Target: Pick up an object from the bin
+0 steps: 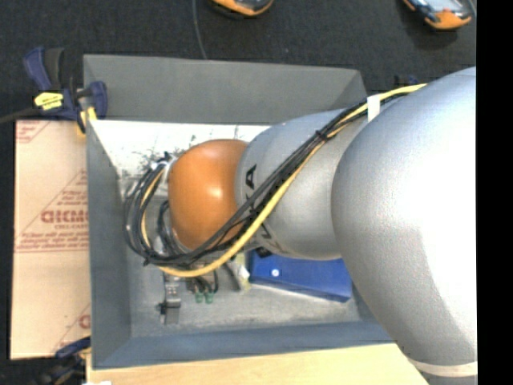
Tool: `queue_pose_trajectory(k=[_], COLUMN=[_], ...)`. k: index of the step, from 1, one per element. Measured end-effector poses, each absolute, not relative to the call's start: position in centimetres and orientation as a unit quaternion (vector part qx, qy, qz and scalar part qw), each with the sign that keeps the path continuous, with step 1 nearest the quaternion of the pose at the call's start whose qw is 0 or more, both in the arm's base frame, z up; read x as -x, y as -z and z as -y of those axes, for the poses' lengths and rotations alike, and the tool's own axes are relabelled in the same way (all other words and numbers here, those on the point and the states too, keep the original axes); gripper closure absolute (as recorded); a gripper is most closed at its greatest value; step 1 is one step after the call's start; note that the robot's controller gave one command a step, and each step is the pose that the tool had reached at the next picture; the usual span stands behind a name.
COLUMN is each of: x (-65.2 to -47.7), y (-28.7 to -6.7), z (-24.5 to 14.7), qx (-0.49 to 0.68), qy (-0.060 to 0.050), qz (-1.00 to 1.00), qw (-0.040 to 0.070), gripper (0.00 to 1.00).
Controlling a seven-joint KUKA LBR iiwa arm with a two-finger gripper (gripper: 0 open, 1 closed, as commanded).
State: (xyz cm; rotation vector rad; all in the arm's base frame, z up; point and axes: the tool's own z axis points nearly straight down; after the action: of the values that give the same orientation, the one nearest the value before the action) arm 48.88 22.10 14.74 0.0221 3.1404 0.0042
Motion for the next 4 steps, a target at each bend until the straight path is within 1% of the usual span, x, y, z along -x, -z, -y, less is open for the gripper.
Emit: queue_pose_trajectory(k=[1, 2, 3, 4], x=[-48.9, -53.8, -55.0, -58.0], y=[-14.7, -13.3, -14.8, -12.2], z=[-22.1, -19.5, -16.4, -16.0], qx=[-0.007, -0.122, -0.132, -0.045], qy=[-0.001, -0.003, -0.001, -0.002], qz=[-1.000, -0.992, -0.991, -0.999], qw=[0.001, 0.001, 0.001, 0.005], gripper=[0.00, 0.00, 0.00, 0.00])
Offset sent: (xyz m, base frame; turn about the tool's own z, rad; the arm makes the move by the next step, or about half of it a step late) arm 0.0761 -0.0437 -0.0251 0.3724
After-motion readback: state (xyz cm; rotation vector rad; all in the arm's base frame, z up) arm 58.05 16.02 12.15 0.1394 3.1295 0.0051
